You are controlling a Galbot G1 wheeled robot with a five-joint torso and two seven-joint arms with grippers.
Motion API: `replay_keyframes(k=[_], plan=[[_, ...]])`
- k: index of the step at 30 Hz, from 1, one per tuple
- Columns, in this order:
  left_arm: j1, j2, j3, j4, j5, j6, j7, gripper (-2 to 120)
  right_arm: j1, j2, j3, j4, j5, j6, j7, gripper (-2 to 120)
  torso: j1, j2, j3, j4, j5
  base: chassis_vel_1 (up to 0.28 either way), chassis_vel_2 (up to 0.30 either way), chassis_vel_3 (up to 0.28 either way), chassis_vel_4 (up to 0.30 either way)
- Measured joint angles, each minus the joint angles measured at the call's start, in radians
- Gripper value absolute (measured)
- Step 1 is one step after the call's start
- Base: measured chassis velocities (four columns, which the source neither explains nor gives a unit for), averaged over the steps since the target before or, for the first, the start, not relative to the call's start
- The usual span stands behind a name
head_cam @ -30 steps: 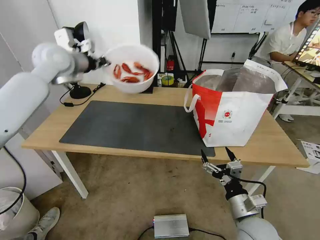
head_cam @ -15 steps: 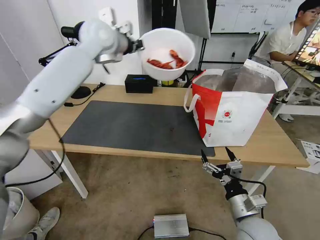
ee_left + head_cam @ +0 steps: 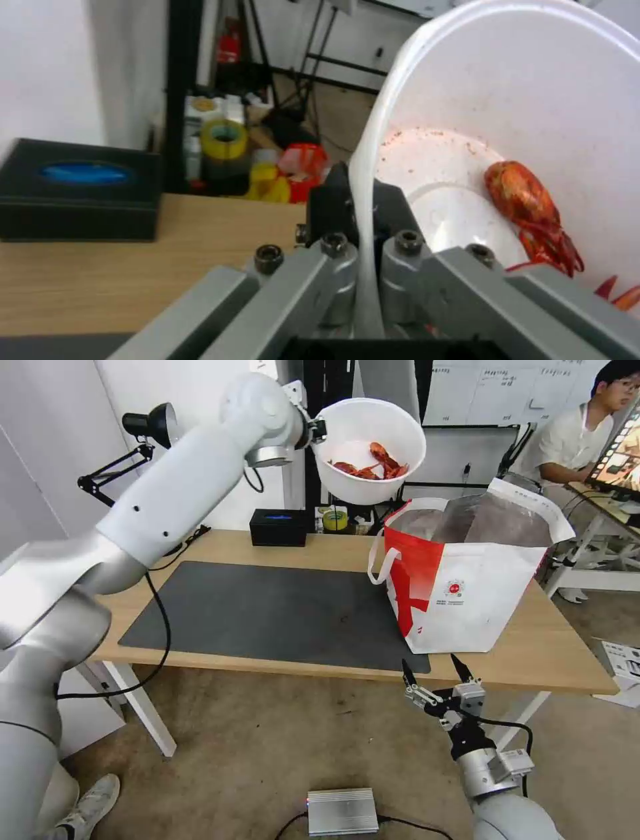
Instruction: Pick up the trash from the table and place it into the takeout bag.
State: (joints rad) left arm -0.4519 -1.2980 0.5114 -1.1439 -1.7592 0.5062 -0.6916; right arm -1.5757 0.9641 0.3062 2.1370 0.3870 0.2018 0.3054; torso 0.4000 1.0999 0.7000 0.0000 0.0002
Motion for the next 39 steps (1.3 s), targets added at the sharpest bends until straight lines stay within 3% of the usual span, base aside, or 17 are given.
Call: replay_keyframes(k=[15,26,39], plan=[[-0.033,-0.232,0.018,0.108,0.047,-0.017,-0.019,0,0.0,0.0,0.0,0.0,0.0,0.0,0.0,100,0.0,0.0,0.0,-0.0001,0.0001,0.0,0.0,0.0,0.0],[0.007,-0.273,0.074,0.106,0.08,-0.046,-0.032,0,0.0,0.0,0.0,0.0,0.0,0.0,0.0,100,0.0,0.0,0.0,-0.0001,-0.0001,0.0,0.0,0.0,0.0],[0.067,-0.276,0.164,0.069,0.143,-0.158,-0.031,0,0.0,0.0,0.0,0.0,0.0,0.0,0.0,100,0.0,0.0,0.0,0.0,-0.0002,0.0,0.0,0.0,0.0]])
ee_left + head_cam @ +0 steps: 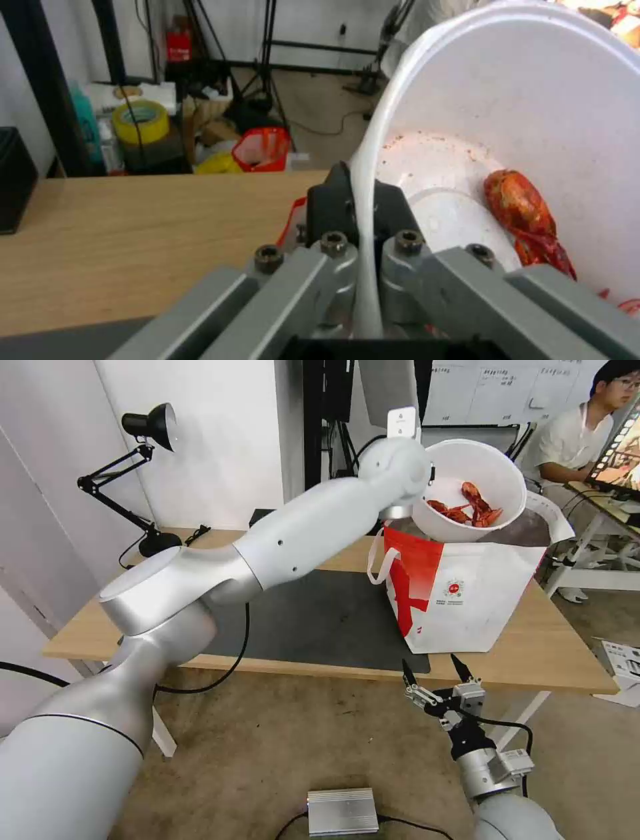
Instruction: Pick up the trash from the table and place it into the takeout bag.
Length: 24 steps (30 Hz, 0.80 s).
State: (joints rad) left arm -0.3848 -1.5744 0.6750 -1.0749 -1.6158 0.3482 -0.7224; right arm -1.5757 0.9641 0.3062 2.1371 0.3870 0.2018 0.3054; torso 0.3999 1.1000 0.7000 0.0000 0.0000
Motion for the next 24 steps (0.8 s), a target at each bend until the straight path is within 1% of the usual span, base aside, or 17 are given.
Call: replay_keyframes(k=[1,4,8,14,16,22,24], plan=[[0.0,0.0,0.0,0.0,0.0,0.0,0.0,0,0.0,0.0,0.0,0.0,0.0,0.0,0.0,100,0.0,0.0,0.0,0.0,0.0,0.0,0.0,0.0,0.0],[0.013,0.002,0.012,-0.011,0.024,-0.029,0.01,0,0.0,0.0,0.0,0.0,0.0,0.0,0.0,100,0.0,0.0,0.0,-0.0001,0.0,0.0,0.0,0.0,0.0],[0.024,0.009,0.024,-0.021,0.036,-0.041,0.013,0,0.0,0.0,0.0,0.0,0.0,0.0,0.0,100,0.0,0.0,0.0,-0.0001,0.0,0.0,0.0,0.0,0.0],[0.04,0.011,0.03,-0.011,0.057,-0.058,0.017,0,0.0,0.0,0.0,0.0,0.0,0.0,0.0,100,0.0,0.0,0.0,0.0,0.0,0.0,0.0,0.0,0.0],[0.044,0.021,0.031,-0.025,0.058,-0.058,0.033,0,0.0,0.0,0.0,0.0,0.0,0.0,0.0,100,0.0,0.0,0.0,0.0,0.0,0.0,0.0,0.0,0.0],[0.052,0.04,0.048,-0.049,0.071,-0.069,0.052,0,0.0,0.0,0.0,0.0,0.0,0.0,0.0,100,0.0,0.0,0.0,0.0,-0.0001,0.0,0.0,0.0,0.0],[0.058,0.065,0.069,-0.088,0.071,-0.072,0.077,0,0.0,0.0,0.0,0.0,0.0,0.0,0.0,100,0.0,0.0,0.0,0.0,-0.0001,0.0,0.0,0.0,0.0]])
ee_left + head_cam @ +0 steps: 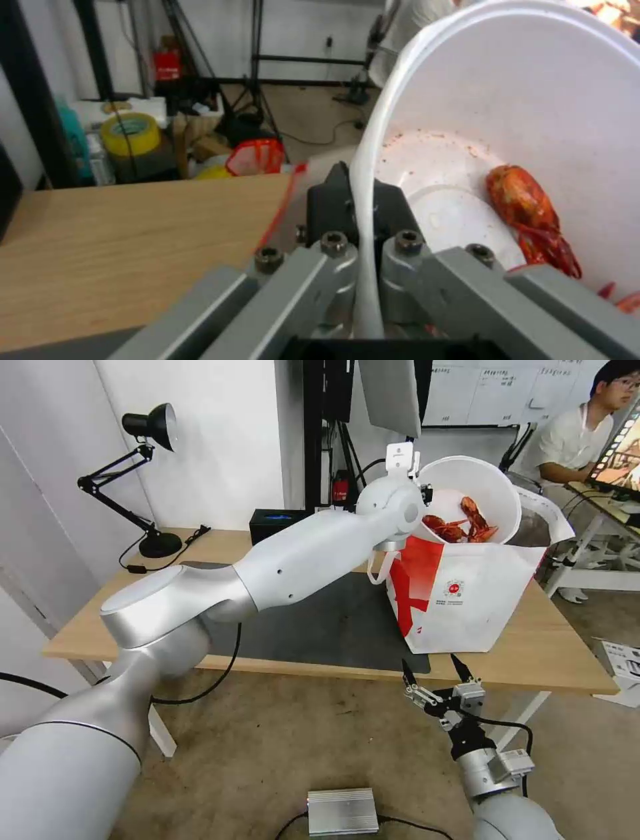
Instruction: Pick up the trash from the table and place it into the takeout bag.
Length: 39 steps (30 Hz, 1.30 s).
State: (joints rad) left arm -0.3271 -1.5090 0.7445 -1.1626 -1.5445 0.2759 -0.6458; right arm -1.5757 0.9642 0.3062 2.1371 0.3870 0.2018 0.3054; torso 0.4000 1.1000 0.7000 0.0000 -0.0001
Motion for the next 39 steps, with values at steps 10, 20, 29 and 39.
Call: replay_keyframes(k=[10,20,29,39], plan=[[-0.01,0.07,0.031,-0.093,-0.024,0.019,0.058,2,0.0,0.0,0.0,0.0,0.0,0.0,0.0,100,0.0,0.0,0.0,0.0,-0.0001,0.0,0.0,0.0,0.0],[-0.022,0.081,0.028,-0.104,-0.046,0.035,0.069,40,0.0,0.0,0.0,0.0,0.0,0.0,0.0,100,0.0,0.0,0.0,-0.0001,0.0,0.0,0.0,0.0,0.0],[-0.018,0.116,0.015,-0.139,-0.046,0.027,0.065,69,0.0,0.0,0.0,0.0,0.0,0.0,0.0,100,0.0,0.0,0.0,0.0,0.0,0.0,0.0,0.0,0.0],[0.032,0.254,-0.005,-0.28,0.114,-0.054,0.099,99,0.0,0.0,0.0,0.0,0.0,0.0,0.0,100,0.0,0.0,0.0,0.0002,-0.0002,0.0,0.0,0.0,0.0]])
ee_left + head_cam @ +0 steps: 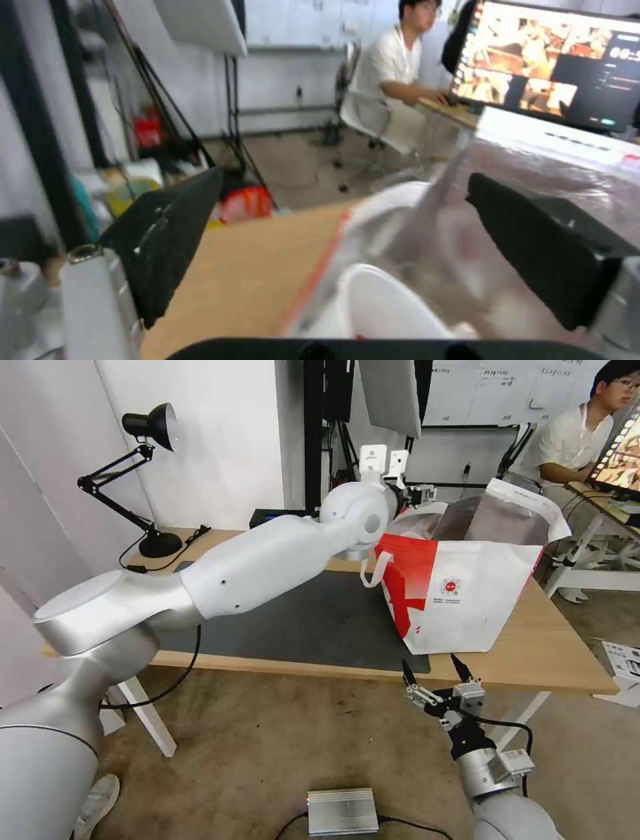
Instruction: Pick up the trash from the table and place it into the takeout bag.
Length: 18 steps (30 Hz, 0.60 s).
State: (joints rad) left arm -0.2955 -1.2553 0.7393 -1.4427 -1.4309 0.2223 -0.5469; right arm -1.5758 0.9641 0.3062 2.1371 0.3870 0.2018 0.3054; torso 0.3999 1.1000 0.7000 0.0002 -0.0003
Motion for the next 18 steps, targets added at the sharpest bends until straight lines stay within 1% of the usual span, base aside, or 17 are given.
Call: replay_keyframes(k=[1,2,4,5,6,8,9,10,12,13,14,15,17,18], plan=[[0.011,0.02,-0.001,-0.017,0.031,-0.01,0.007,100,0.0,0.0,0.0,0.0,0.0,0.0,0.0,100,0.0,0.0,0.0,0.0001,0.0,0.0,0.0,0.0,0.0],[0.011,0.02,-0.001,-0.017,0.031,-0.01,0.007,100,0.0,0.0,0.0,0.0,0.0,0.0,0.0,100,0.0,0.0,0.0,0.0001,0.0,0.0,0.0,0.0,0.0],[0.042,0.082,-0.013,-0.07,0.118,-0.041,0.039,100,0.0,0.0,0.0,0.0,0.0,0.0,0.0,100,0.0,0.0,0.0,-0.0004,0.0,0.0,0.0,0.0,0.0],[0.042,0.082,-0.013,-0.07,0.118,-0.041,0.039,100,0.0,0.0,0.0,0.0,0.0,0.0,0.0,100,0.0,0.0,0.0,-0.0004,0.0,0.0,0.0,0.0,0.0],[0.061,0.118,-0.022,-0.1,0.157,-0.059,0.054,100,0.0,0.0,0.0,0.0,0.0,0.0,0.0,100,0.0,0.0,0.0,-0.0005,0.0001,0.0,0.0,0.0,0.0],[0.099,0.178,-0.046,-0.149,0.196,-0.077,0.069,100,0.0,0.0,0.0,0.0,0.0,0.0,0.0,100,0.0,0.0,0.0,-0.0003,0.0,0.0,0.0,0.0,0.0],[0.13,0.222,-0.068,-0.184,0.218,-0.086,0.074,100,0.0,0.0,0.0,0.0,0.0,0.0,0.0,100,0.0,0.0,0.0,-0.0004,-0.0001,0.0,0.0,0.0,0.0],[0.13,0.222,-0.068,-0.184,0.218,-0.086,0.074,100,0.0,0.0,0.0,0.0,0.0,0.0,0.0,100,0.0,0.0,0.0,-0.0004,-0.0001,0.0,0.0,0.0,0.0],[0.221,0.315,-0.133,-0.25,0.275,-0.102,0.094,100,0.0,0.0,0.0,0.0,0.0,0.0,0.0,100,0.0,0.0,0.0,0.0002,-0.0002,0.0,0.0,0.0,0.0],[0.271,0.35,-0.169,-0.276,0.297,-0.107,0.104,100,0.0,0.0,0.0,0.0,0.0,0.0,0.0,100,0.0,0.0,0.0,0.0,-0.0003,0.0,0.0,0.0,0.0],[0.271,0.35,-0.169,-0.276,0.297,-0.107,0.104,100,0.0,0.0,0.0,0.0,0.0,0.0,0.0,100,0.0,0.0,0.0,0.0,-0.0003,0.0,0.0,0.0,0.0],[0.337,0.39,-0.215,-0.305,0.319,-0.112,0.113,100,0.0,0.0,0.0,0.0,0.0,0.0,0.0,100,0.0,0.0,0.0,0.0002,-0.0003,0.0,0.0,0.0,0.0],[0.456,0.446,-0.309,-0.348,0.353,-0.114,0.13,100,0.0,0.0,0.0,0.0,0.0,0.0,0.0,100,0.0,0.0,0.0,0.0003,-0.0007,0.0,0.0,0.0,0.0],[0.456,0.446,-0.309,-0.348,0.353,-0.114,0.13,100,0.0,0.0,0.0,0.0,0.0,0.0,0.0,100,0.0,0.0,0.0,0.0003,-0.0007,0.0,0.0,0.0,0.0]])
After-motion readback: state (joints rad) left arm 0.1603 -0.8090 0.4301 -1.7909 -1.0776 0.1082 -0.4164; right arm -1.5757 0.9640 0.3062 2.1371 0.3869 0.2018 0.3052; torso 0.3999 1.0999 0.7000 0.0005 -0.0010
